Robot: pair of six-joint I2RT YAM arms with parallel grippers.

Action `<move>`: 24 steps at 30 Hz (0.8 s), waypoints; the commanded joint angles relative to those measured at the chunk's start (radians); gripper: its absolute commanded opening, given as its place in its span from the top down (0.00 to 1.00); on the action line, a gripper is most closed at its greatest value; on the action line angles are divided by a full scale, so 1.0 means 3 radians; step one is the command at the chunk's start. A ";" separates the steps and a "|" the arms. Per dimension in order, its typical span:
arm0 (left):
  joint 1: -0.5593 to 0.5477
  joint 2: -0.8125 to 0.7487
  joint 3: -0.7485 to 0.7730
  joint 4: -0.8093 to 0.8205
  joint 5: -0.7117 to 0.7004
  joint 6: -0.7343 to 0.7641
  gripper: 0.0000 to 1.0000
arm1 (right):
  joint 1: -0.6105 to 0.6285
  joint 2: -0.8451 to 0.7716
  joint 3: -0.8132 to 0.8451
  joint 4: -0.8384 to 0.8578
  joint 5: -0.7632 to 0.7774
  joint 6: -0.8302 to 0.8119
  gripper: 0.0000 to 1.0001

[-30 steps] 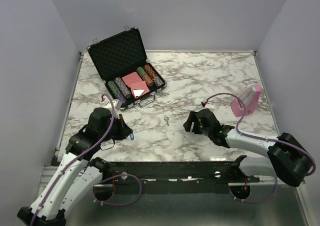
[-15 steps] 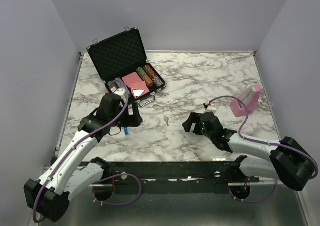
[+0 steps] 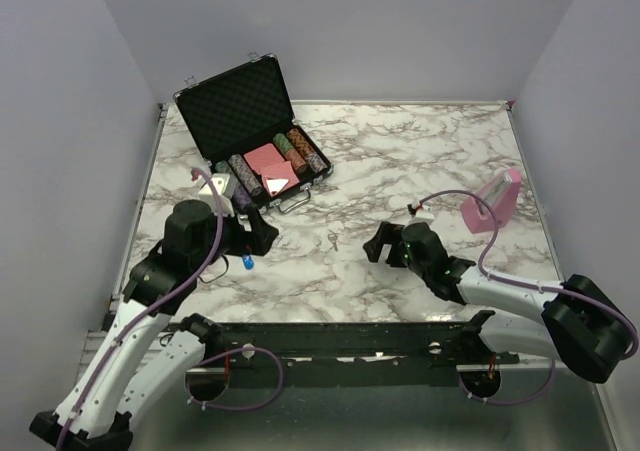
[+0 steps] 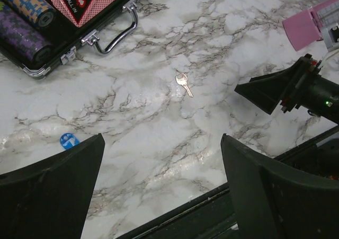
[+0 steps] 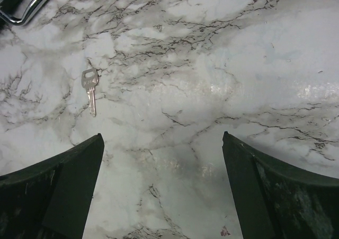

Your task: Remove the keys from the keyring

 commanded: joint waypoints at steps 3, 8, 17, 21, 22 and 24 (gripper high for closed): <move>-0.0005 -0.0635 -0.0471 0.0011 -0.0263 -0.0015 0.01 | 0.0001 -0.0159 -0.0108 0.0223 -0.0114 -0.0098 0.00; -0.0005 -0.1182 -0.0742 0.0102 -0.0279 -0.0046 0.01 | 0.0006 -0.0261 -0.0170 0.0285 -0.0160 -0.0124 0.00; -0.0005 -0.1643 -0.0840 0.0236 -0.0325 0.0026 0.01 | 0.0011 -0.0710 -0.0374 0.0336 -0.0359 -0.0196 0.00; -0.0010 -0.1612 -0.0824 0.0251 -0.0325 0.0056 0.01 | 0.0021 -0.0905 -0.0390 0.0168 -0.0329 -0.0094 0.00; -0.0010 -0.1612 -0.0819 0.0251 -0.0325 0.0061 0.01 | 0.0021 -0.0926 -0.0374 0.0086 -0.0308 -0.0053 0.00; -0.0010 -0.1597 -0.0819 0.0261 -0.0299 0.0077 0.01 | 0.0021 -0.1002 -0.0395 0.0019 -0.0303 0.0044 0.00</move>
